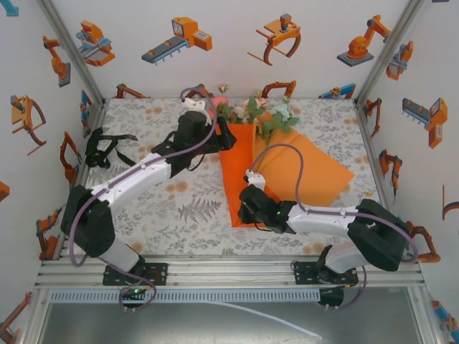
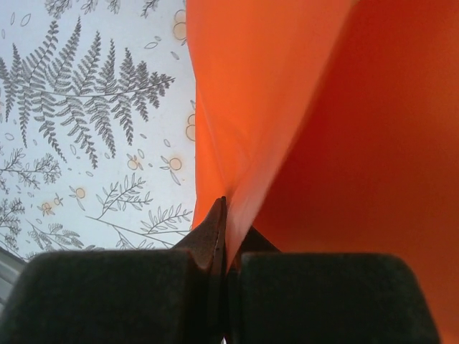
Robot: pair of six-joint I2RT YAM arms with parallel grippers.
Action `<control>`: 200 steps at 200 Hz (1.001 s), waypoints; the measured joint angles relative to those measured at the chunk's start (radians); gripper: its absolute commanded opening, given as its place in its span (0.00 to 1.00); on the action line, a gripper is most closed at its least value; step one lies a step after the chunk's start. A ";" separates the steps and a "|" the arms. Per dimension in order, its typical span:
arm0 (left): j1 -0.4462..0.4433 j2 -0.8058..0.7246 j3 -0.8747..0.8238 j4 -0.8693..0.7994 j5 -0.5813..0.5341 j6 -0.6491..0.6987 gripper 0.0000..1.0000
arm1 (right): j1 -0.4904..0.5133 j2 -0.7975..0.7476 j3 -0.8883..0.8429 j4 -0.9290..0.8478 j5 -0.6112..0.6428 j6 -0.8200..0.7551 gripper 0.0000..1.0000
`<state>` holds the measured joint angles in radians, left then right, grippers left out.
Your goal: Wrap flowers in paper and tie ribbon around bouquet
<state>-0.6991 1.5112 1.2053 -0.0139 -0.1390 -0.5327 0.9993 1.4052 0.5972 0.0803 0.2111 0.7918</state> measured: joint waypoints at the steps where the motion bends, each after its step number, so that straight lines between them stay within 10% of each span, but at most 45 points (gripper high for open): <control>1: 0.000 -0.004 -0.002 0.001 -0.003 0.005 0.75 | -0.003 0.000 0.000 0.000 0.000 0.001 0.03; 22: 0.015 -0.097 -0.063 0.024 -0.060 0.090 0.75 | -0.037 -0.002 -0.006 -0.002 -0.006 0.002 0.06; 47: 0.055 -0.087 -0.127 0.058 -0.032 0.101 0.73 | -0.071 -0.007 -0.006 -0.006 -0.024 -0.004 0.38; 106: 0.052 0.264 -0.135 0.135 0.193 0.024 0.39 | -0.093 -0.050 0.015 -0.084 -0.064 -0.006 0.50; 200: 0.032 0.457 -0.005 0.187 0.266 -0.075 0.40 | -0.090 -0.344 0.066 -0.319 -0.039 0.001 0.62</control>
<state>-0.6670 1.9678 1.2007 0.1730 0.1272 -0.6075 0.9096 1.0615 0.6636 -0.2386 0.1726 0.7925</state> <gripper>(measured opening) 0.392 0.642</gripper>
